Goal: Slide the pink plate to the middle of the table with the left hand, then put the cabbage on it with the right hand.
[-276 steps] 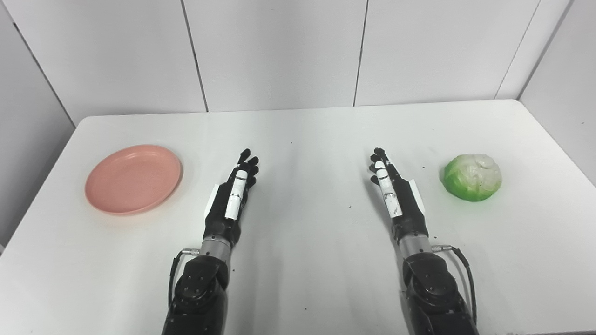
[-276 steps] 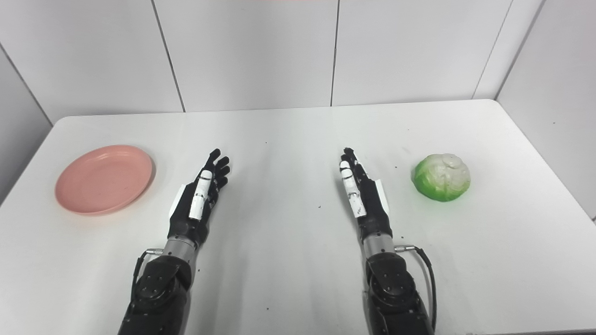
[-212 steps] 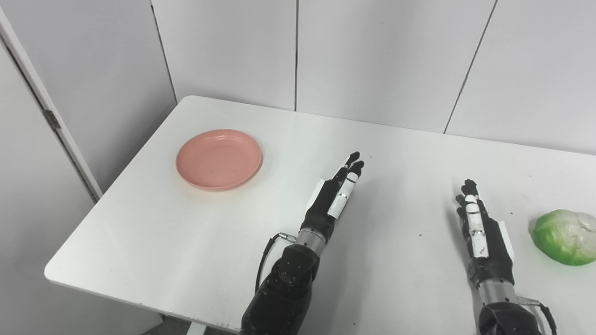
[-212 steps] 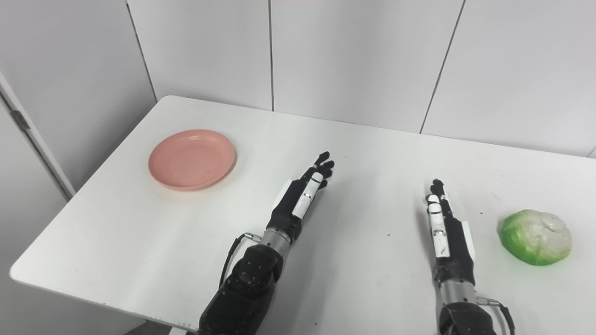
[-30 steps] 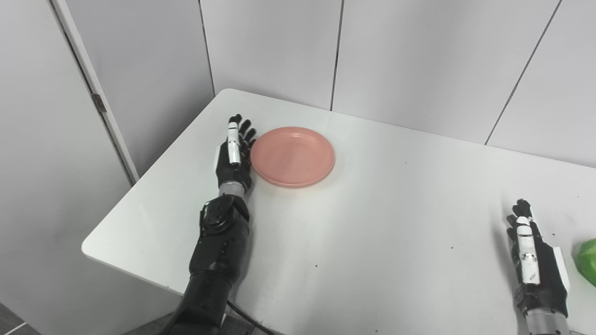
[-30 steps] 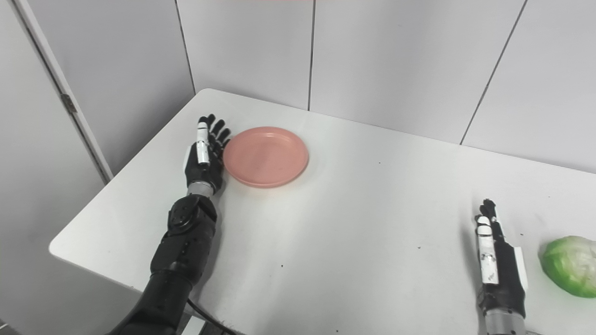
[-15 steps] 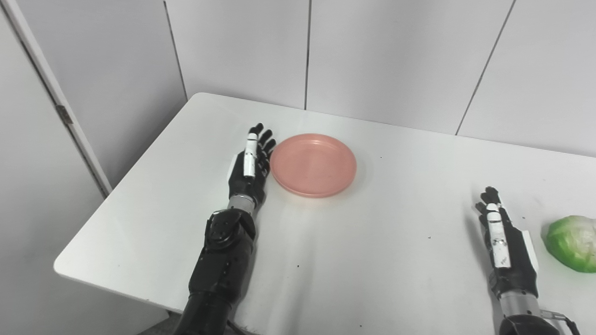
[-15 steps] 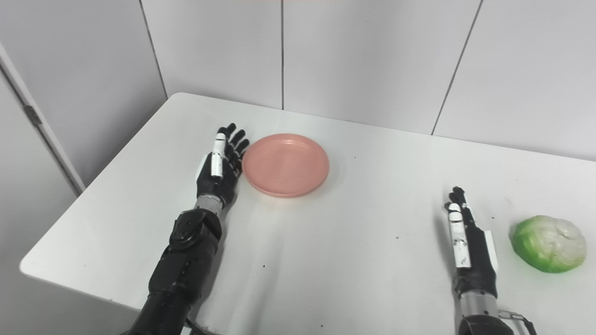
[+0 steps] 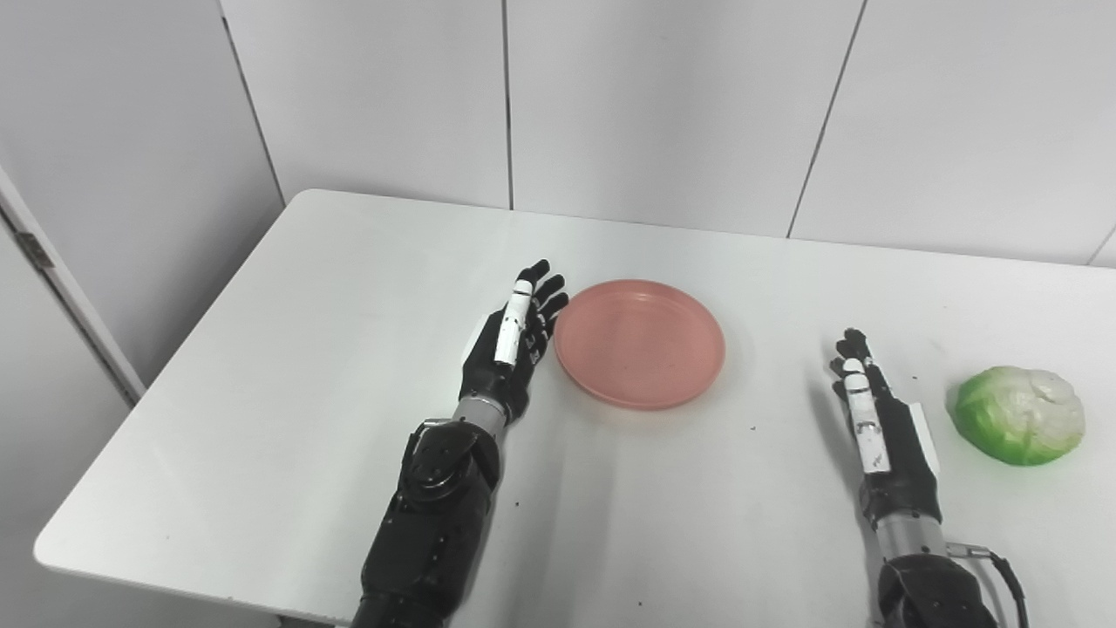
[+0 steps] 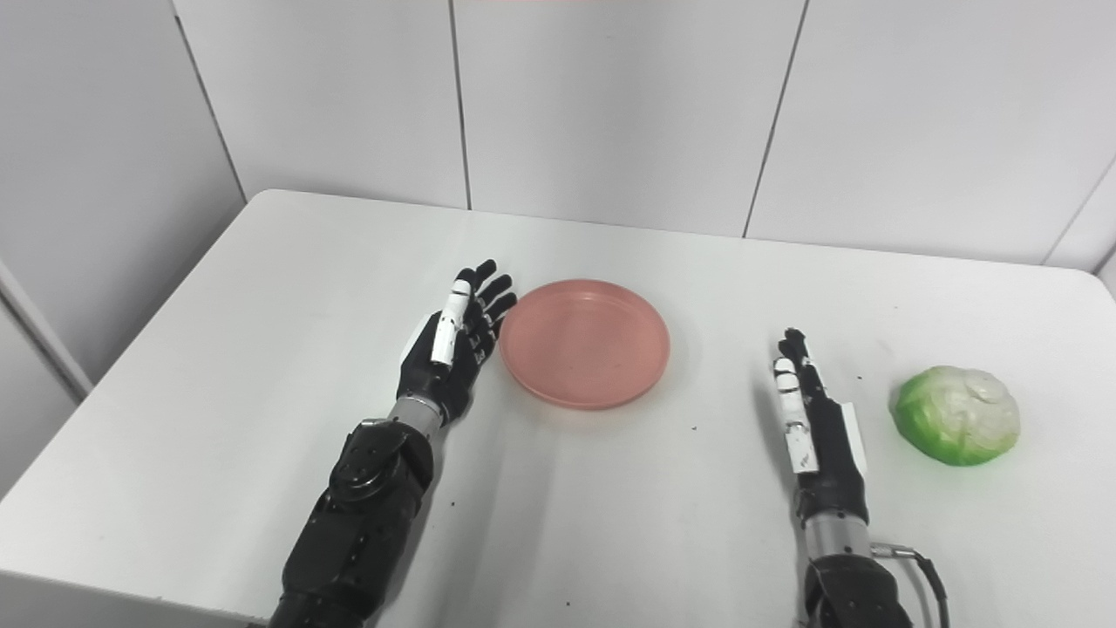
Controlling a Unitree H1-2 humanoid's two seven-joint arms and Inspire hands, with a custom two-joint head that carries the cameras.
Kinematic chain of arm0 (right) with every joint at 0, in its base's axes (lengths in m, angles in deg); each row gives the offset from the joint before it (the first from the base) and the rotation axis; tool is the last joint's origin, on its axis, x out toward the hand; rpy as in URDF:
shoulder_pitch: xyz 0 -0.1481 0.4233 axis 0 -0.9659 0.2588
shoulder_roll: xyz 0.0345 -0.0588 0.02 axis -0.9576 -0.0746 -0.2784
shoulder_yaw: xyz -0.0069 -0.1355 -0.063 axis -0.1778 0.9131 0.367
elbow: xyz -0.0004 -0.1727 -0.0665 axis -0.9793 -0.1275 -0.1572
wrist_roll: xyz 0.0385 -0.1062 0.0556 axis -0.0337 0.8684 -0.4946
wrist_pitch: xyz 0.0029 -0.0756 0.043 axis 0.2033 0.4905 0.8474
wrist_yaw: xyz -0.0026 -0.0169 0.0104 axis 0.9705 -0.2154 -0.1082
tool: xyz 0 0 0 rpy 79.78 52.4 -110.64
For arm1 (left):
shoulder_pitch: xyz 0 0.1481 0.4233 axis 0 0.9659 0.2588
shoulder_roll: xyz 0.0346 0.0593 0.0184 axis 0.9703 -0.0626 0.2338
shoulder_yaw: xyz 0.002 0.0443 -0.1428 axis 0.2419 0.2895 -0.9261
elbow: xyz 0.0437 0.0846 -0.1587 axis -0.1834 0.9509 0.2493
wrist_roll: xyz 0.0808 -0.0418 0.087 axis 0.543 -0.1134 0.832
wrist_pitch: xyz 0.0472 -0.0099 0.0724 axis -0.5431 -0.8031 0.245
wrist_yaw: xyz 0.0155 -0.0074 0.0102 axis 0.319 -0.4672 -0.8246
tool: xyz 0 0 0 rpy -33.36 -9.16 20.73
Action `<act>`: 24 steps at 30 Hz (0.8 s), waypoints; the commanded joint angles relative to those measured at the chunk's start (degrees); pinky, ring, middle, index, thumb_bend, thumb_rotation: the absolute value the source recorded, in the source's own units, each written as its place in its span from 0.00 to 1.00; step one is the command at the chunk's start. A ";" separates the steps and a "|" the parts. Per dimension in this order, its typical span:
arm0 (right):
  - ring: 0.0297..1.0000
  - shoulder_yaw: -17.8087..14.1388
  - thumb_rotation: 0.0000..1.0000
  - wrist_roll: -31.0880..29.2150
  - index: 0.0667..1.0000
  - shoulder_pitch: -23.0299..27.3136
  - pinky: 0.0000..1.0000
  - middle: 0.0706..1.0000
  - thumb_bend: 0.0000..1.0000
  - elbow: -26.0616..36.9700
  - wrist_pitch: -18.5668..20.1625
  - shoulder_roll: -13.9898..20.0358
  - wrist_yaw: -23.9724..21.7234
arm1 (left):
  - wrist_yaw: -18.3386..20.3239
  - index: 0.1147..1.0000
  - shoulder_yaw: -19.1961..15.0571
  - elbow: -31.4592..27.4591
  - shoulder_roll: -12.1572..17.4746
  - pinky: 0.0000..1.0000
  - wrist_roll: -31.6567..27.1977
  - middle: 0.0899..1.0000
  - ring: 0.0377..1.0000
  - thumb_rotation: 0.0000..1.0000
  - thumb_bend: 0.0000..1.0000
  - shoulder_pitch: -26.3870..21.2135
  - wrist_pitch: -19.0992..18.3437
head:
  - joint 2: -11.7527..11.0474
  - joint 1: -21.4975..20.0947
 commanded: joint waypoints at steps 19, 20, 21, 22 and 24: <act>0.88 0.73 1.00 -0.04 0.91 0.63 0.88 0.91 0.16 -1.25 -0.06 -4.08 1.45 | 3.97 0.92 4.68 -8.24 -2.37 0.97 1.27 0.93 0.93 1.00 0.44 1.12 -4.08 | 1.00 -5.74; 0.88 0.75 1.00 0.11 0.91 0.67 0.88 0.91 0.16 -1.34 0.05 -4.10 1.53 | 4.13 0.92 4.55 -8.06 -2.30 0.97 1.18 0.93 0.94 1.00 0.44 1.13 -3.98 | 0.99 -5.93; 0.88 0.80 1.00 0.13 0.91 0.71 0.88 0.91 0.16 -1.53 -0.09 -4.04 1.45 | 4.28 0.92 4.43 -7.90 -2.22 0.97 1.12 0.93 0.94 1.00 0.44 1.13 -3.88 | 1.00 -6.13; 0.88 0.84 1.00 0.06 0.91 0.72 0.89 0.91 0.16 -1.76 -0.37 -3.99 1.31 | 4.41 0.92 4.29 -7.84 -2.15 0.97 1.04 0.93 0.94 1.00 0.44 1.12 -3.85 | 1.02 -6.35; 0.89 0.98 1.00 0.05 0.92 0.74 0.90 0.92 0.16 -2.09 -0.80 -3.91 1.12 | 4.63 0.93 4.03 -7.73 -2.07 0.97 0.90 0.93 0.94 1.00 0.44 1.07 -3.79 | 1.05 -6.82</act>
